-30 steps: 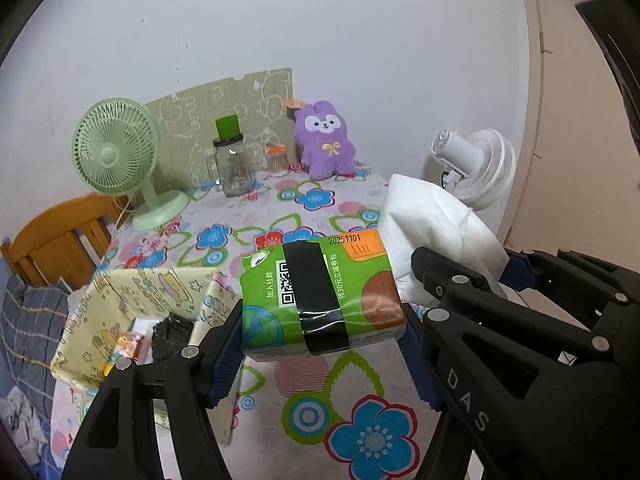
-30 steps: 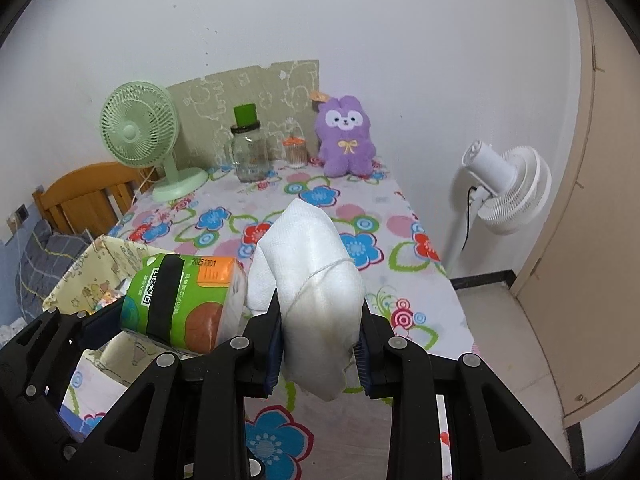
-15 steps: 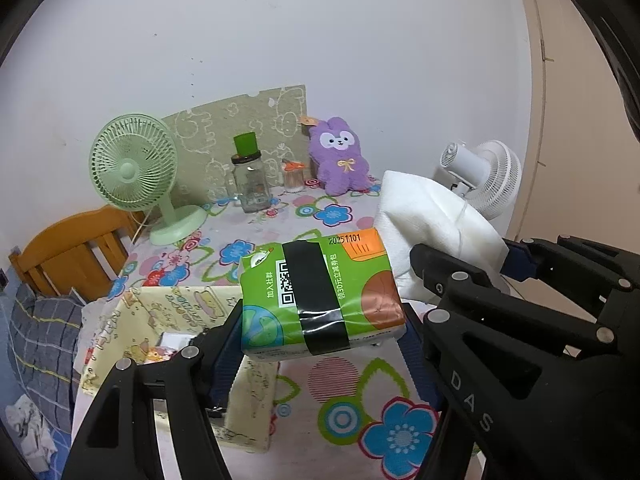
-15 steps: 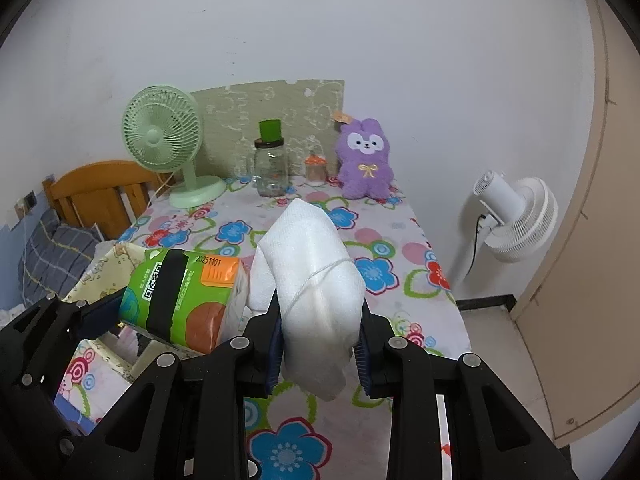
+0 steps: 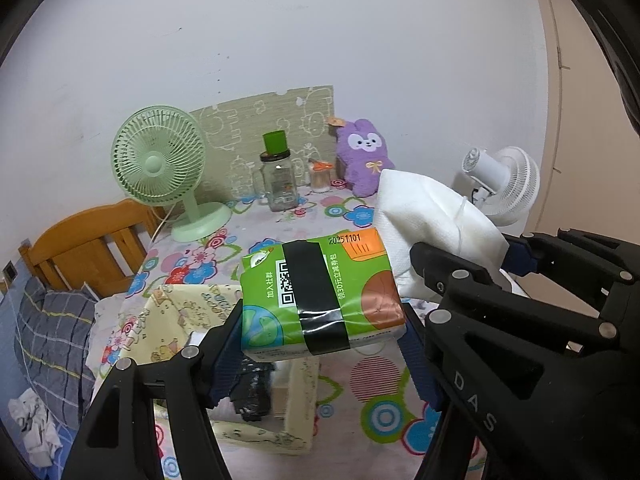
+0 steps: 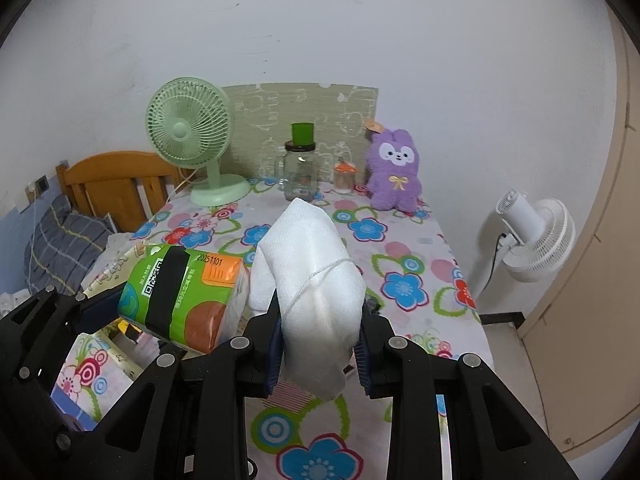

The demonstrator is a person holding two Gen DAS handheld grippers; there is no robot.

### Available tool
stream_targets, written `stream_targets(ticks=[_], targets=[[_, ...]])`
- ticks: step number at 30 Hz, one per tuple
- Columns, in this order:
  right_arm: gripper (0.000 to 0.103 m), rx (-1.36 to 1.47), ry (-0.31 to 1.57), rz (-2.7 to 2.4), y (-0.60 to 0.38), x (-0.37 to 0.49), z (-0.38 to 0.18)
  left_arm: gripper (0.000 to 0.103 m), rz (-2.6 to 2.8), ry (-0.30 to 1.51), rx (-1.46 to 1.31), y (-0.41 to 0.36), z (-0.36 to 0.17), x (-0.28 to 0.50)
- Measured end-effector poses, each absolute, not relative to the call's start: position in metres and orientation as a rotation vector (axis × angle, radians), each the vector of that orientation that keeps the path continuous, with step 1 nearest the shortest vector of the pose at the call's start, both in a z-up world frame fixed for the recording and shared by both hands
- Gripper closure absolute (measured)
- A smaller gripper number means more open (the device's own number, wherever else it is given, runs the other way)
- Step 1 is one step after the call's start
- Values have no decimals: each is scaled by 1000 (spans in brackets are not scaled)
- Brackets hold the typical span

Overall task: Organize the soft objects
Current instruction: 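Carry the tissue pack with the left gripper while the right gripper carries the white cloth over the box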

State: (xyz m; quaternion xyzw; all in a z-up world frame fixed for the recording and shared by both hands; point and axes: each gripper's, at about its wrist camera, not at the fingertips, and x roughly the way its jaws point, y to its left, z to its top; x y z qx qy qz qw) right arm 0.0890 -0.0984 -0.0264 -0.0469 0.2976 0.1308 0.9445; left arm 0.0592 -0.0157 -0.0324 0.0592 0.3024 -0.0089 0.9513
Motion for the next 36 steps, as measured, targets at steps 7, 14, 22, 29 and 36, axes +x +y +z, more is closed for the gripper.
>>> stream_targets(ticks=[7, 14, 22, 29, 36], targets=[[71, -110, 611, 297, -79, 96, -28, 30, 13, 621, 114, 3, -34, 62], [71, -131, 626, 339, -53, 102, -34, 30, 53, 638, 99, 26, -41, 65], [71, -135, 658, 400, -27, 108, -45, 30, 100, 666, 74, 54, -52, 69], [71, -146, 687, 447, -3, 113, -56, 30, 138, 694, 72, 73, -63, 71], [71, -161, 721, 490, 19, 120, -69, 30, 174, 733, 62, 91, -77, 74]])
